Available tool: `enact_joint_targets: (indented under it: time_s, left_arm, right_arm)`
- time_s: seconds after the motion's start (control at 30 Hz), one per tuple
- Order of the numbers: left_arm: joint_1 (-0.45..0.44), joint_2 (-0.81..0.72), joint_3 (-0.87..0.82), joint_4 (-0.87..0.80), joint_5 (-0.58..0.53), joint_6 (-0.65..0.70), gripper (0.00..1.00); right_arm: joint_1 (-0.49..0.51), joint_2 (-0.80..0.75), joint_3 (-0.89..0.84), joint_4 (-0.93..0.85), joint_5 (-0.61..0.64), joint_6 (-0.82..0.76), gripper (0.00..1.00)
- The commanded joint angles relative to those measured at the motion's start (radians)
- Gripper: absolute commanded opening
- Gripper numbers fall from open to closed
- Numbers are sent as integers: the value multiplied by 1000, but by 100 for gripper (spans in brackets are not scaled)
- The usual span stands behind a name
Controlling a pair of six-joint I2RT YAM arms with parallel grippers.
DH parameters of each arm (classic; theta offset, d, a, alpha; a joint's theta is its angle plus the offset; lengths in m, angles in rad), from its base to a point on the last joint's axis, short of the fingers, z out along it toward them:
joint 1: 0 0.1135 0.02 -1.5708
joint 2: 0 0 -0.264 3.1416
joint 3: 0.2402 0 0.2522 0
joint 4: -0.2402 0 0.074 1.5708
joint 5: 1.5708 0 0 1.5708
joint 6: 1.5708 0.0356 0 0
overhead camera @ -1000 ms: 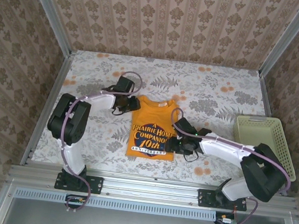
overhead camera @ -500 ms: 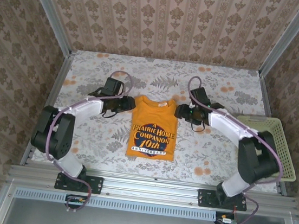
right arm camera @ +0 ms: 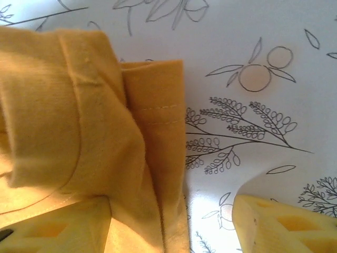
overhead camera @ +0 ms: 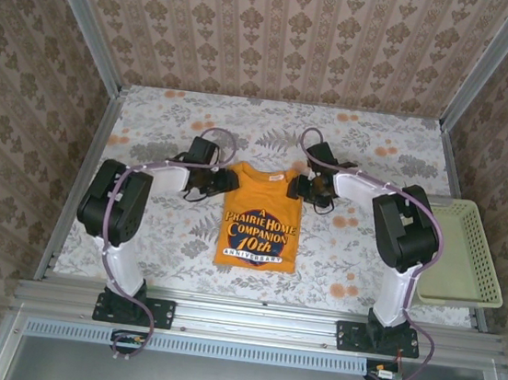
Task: Fold the inside-out t-shirt
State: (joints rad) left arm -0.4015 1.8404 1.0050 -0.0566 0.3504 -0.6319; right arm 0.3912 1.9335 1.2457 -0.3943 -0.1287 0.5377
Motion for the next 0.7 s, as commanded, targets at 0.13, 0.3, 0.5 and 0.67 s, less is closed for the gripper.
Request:
enact_joint_targets:
  time_s: [0.13,0.3,0.5,0.67]
  left_arm:
    - [-37,89,48,16,32,5,43]
    - [-46,128,69,12,35,6,39]
    - [-88,138,76,14,32,6,32]
    - [-91,128,55,41,35,-2,25]
  right_arm:
    - [58,110,48,-6,-40,-8,51]
    - [76,136,67,-4,-40,-6,38]
    - [97,139,73,5,-51,-14,22]
    - [97,113,49,29,-42,-13,13]
